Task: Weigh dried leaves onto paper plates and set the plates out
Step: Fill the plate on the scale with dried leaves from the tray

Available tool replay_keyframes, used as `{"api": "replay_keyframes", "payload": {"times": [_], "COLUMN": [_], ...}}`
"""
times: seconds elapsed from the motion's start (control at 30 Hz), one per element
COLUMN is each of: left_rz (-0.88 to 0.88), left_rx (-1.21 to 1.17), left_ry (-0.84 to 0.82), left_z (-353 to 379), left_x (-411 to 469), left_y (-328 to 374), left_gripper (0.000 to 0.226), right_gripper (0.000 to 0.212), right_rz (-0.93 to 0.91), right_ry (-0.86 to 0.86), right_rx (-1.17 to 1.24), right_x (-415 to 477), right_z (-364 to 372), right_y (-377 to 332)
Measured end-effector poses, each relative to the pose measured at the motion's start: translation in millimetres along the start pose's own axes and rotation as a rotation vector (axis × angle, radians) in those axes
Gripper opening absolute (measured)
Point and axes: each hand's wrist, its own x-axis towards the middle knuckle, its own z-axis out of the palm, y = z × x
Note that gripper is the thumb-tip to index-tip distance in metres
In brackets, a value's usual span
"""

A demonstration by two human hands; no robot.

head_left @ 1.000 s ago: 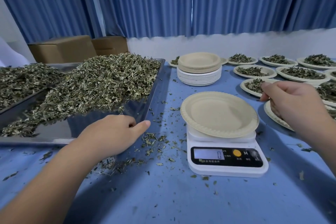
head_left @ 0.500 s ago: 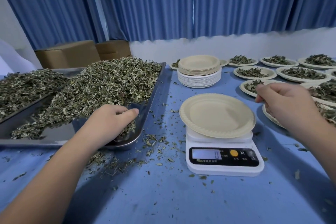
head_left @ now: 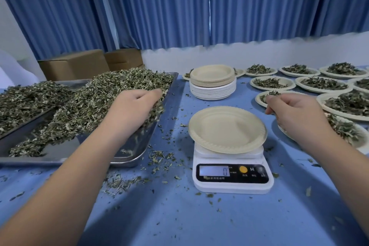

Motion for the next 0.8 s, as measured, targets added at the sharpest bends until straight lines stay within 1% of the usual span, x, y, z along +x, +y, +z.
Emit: {"api": "replay_keyframes", "payload": {"times": [0.03, 0.13, 0.23, 0.3, 0.37, 0.43, 0.5, 0.6, 0.63, 0.7, 0.8], "left_rz": [0.034, 0.142, 0.244, 0.277, 0.280, 0.287, 0.307, 0.339, 0.350, 0.369, 0.360], "left_rx": [-0.009, -0.090, -0.139, -0.143, -0.096, 0.028, 0.124, 0.135, 0.135, 0.094, -0.024], "left_ry": [-0.002, -0.047, -0.115, -0.177, -0.255, -0.348, -0.423, -0.514, -0.518, -0.474, -0.314], "left_z": [7, 31, 56, 75, 93, 106, 112, 111, 110, 103, 82], "left_x": [1, 8, 7, 5, 2, -2, -6, -11, -11, -12, -12], "left_y": [12, 49, 77, 85, 84, 78, 71, 65, 64, 62, 52], "left_gripper": [0.041, 0.054, 0.047, 0.049, 0.047, 0.035, 0.032, 0.046, 0.049, 0.049, 0.032], "right_gripper": [0.032, 0.033, 0.033, 0.036, 0.039, 0.038, 0.038, 0.038, 0.039, 0.039, 0.039], "right_rz": [-0.003, 0.004, 0.014, 0.013, 0.015, 0.011, -0.001, -0.014, -0.014, -0.013, -0.001], "right_ry": [-0.001, 0.001, 0.003, 0.012, 0.014, 0.013, 0.012, 0.005, 0.003, 0.000, -0.001], "right_rx": [0.001, 0.011, 0.015, 0.011, 0.012, 0.005, -0.007, -0.022, -0.025, -0.018, -0.012], "right_x": [0, 0, 0, 0, -1, -1, 0, 0, 0, -1, -1], "right_z": [0, -2, -3, -3, -3, -3, -3, -2, -2, -2, -4], "right_y": [-1, -1, -2, -2, -2, -3, -3, -3, -3, -2, -3]}}
